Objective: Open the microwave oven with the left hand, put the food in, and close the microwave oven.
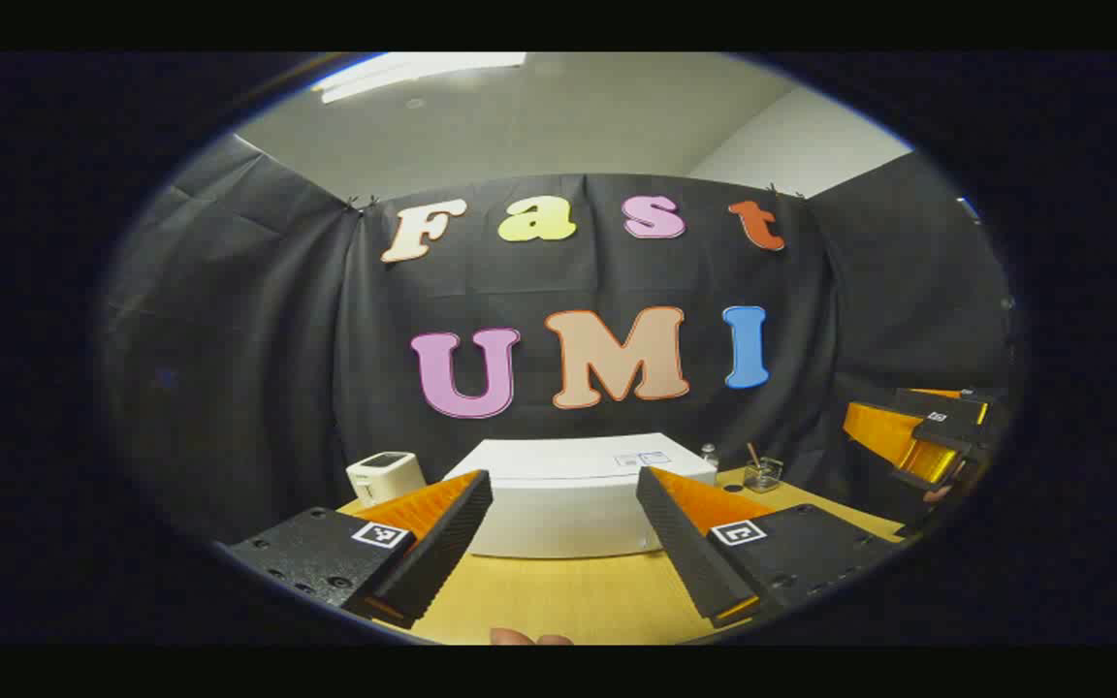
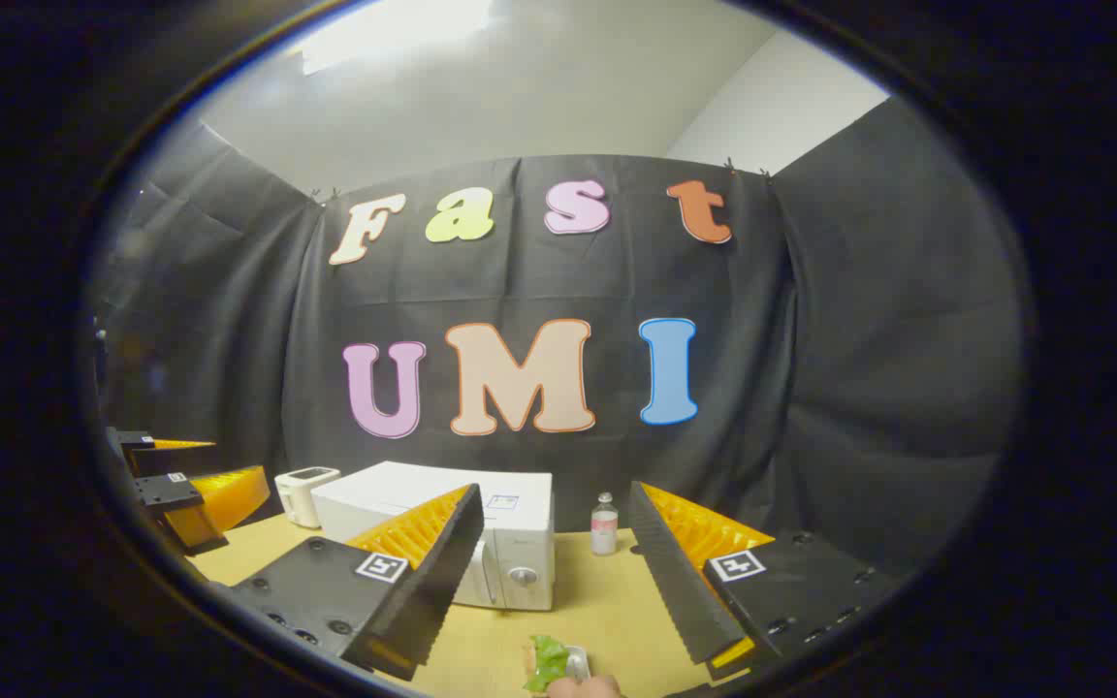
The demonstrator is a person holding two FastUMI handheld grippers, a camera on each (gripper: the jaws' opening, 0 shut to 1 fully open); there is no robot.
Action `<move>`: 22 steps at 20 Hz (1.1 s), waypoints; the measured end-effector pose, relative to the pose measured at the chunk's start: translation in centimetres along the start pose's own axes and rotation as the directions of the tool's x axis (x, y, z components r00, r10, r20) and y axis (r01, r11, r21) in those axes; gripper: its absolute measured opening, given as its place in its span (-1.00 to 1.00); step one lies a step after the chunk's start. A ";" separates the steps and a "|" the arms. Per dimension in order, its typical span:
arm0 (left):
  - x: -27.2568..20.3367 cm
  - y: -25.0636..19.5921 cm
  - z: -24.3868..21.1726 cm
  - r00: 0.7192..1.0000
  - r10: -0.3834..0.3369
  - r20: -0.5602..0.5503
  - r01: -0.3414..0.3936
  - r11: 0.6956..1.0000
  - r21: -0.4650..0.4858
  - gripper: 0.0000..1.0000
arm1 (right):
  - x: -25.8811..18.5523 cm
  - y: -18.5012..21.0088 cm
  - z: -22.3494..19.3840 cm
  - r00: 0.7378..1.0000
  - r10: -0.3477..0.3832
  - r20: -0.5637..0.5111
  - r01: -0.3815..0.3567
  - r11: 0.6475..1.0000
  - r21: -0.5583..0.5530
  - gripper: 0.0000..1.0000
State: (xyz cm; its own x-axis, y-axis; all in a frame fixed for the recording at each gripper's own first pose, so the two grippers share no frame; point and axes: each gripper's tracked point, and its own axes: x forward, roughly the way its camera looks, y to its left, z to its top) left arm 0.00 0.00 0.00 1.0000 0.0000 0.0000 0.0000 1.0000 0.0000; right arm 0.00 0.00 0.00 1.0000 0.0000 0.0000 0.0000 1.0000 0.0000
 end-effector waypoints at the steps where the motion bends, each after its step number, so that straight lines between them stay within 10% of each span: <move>1: 0.0 0.2 -0.2 1.000 0.003 -0.005 -0.003 1.000 0.001 0.94 | 0.1 -0.1 0.0 1.000 -0.001 0.001 0.001 1.000 -0.006 0.92; 22: 0.1 0.5 -1.0 0.999 0.013 -0.043 -0.013 1.000 -0.001 0.94 | -0.1 0.0 -0.8 1.000 0.008 -0.012 -0.009 0.999 -0.046 0.93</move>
State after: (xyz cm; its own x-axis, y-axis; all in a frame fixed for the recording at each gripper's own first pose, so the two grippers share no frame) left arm 0.07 0.52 -1.03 0.9990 0.0130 -0.0429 -0.0131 0.9999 -0.0010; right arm -0.12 0.04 -0.80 0.9999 0.0084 -0.0122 -0.0090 0.9989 -0.0459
